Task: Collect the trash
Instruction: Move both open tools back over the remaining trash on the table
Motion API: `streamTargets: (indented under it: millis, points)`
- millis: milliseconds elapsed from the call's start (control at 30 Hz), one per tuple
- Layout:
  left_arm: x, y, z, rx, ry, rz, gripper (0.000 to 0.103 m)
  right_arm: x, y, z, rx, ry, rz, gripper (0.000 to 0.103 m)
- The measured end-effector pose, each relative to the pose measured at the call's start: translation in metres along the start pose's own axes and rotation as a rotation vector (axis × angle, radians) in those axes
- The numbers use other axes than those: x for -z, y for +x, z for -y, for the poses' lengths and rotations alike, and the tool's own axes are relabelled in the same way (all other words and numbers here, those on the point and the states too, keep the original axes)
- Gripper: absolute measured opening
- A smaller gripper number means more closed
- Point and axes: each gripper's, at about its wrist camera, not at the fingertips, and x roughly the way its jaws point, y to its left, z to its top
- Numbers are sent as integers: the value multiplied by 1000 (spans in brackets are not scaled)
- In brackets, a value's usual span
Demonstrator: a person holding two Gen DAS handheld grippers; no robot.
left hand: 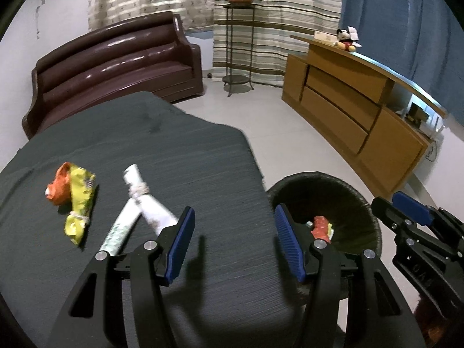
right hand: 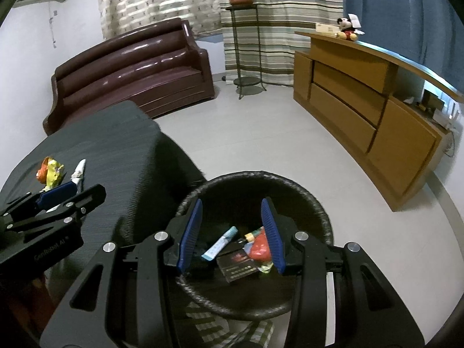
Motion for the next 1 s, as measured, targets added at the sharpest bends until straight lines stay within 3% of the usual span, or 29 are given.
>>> streamTargets:
  millis: [567, 867, 1000]
  points:
    - [31, -17, -84, -126, -85, -41, 57, -1, 8, -63, -119, -83, -25, 41]
    - [25, -10, -97, -123, -84, -64, 56, -4, 13, -83, -152, -108, -37, 41]
    - [25, -3, -102, -105, -77, -98, 47, -5, 16, -89, -159, -111, -42, 41]
